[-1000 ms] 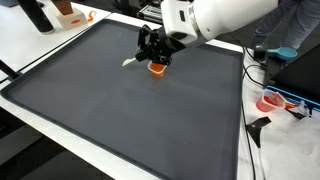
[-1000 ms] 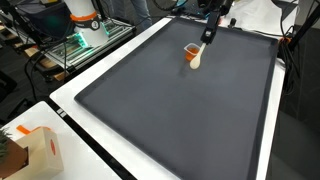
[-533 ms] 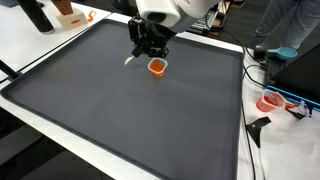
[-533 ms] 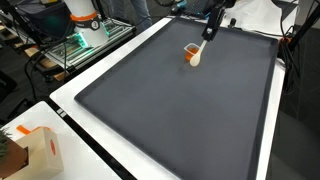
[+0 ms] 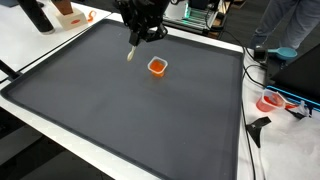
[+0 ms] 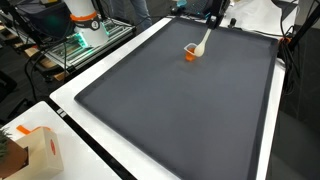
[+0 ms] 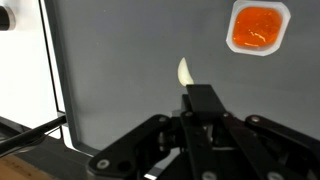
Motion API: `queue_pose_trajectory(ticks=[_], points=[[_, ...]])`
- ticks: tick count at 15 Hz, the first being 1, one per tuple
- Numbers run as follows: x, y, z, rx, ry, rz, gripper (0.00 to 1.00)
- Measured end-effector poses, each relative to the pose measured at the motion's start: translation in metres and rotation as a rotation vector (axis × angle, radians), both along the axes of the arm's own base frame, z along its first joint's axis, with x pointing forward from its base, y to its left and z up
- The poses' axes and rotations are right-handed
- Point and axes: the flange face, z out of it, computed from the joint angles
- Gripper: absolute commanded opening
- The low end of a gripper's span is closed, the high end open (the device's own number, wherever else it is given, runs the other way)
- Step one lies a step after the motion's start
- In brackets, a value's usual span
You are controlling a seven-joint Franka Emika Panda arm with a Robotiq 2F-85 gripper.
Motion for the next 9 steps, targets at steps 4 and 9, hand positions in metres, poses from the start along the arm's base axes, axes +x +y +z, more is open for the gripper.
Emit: queue_pose_trajectory(ticks=[4, 9], points=[[-0.002, -0.014, 0.035, 0.129, 0.006, -0.023, 0.03], [-0.009, -0.029, 0.078, 0.291, 0.003, -0.043, 0.03]])
